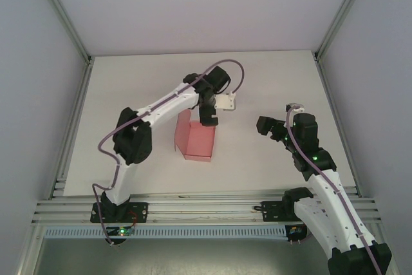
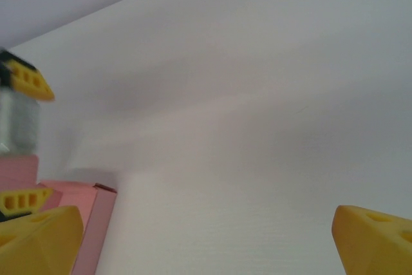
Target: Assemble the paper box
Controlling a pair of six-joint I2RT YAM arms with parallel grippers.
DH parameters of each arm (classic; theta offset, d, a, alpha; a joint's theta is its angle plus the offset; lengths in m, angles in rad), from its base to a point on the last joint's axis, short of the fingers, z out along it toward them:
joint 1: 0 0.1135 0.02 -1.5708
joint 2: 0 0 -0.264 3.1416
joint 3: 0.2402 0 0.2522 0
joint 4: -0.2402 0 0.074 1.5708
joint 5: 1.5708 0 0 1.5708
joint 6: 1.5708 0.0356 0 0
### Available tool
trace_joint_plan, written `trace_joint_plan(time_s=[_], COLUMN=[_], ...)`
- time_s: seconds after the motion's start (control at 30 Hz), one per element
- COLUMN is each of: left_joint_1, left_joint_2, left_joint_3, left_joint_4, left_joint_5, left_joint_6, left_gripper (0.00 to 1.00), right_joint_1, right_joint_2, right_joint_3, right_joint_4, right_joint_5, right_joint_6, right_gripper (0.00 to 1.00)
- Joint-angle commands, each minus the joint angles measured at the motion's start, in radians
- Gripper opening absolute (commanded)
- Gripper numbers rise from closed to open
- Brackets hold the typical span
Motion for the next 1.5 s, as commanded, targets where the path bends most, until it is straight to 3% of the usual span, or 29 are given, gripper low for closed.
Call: trace_joint_plan(time_s=[0.0,0.1,0.17,0.3,0.43,0.57,0.8,1.0,1.1,1.23,1.37,1.47], left_joint_1=[0.002,0.008,0.007,0.041,0.15,0.226,0.227,0.228,0.229,0.227,0.229,0.227], left_joint_2=[-0.113,-0.196,-0.267,-0.448,-0.682,-0.854,-1.015,-1.065,-1.083,-1.122,-1.164,-1.192], left_joint_3=[-0.025,-0.048,-0.088,-0.252,-0.589,-0.815,-1.03,-1.14,-1.167,-1.199,-1.218,-1.22], left_joint_4=[0.175,0.249,0.32,0.286,0.26,0.195,0.158,0.159,0.165,0.185,0.189,0.177], left_joint_5=[-0.012,-0.076,-0.232,-0.557,-0.518,-0.475,-0.461,-0.427,-0.406,-0.379,-0.372,-0.374], left_joint_6=[-0.188,-0.394,-0.591,-1.021,-1.356,-1.513,-1.602,-1.61,-1.603,-1.602,-1.608,-1.612], left_gripper=[1.0,1.0,1.0,1.0,1.0,1.0,1.0,1.0,1.0,1.0,1.0,1.0], right_joint_1=[-0.004,0.007,0.03,0.152,0.287,0.369,0.463,0.467,0.476,0.48,0.485,0.486], right_joint_2=[-0.012,0.01,0.043,0.172,0.362,0.587,1.01,1.193,1.24,1.269,1.274,1.266], right_joint_3=[0.003,0.002,0.009,0.067,0.161,0.302,0.648,0.733,0.749,0.756,0.734,0.71], right_joint_4=[0.067,0.107,0.13,0.132,0.131,0.097,-0.123,-0.079,-0.062,-0.045,0.003,0.035], right_joint_5=[-0.108,-0.192,-0.226,-0.204,-0.163,-0.16,-0.095,-0.207,-0.202,-0.175,-0.089,-0.049], right_joint_6=[-0.033,-0.06,-0.087,-0.211,-0.349,-0.479,-0.664,-0.685,-0.675,-0.647,-0.594,-0.54], right_gripper=[0.98,0.98,0.98,0.98,0.98,0.98,0.95,0.89,0.84,0.68,0.36,0.24])
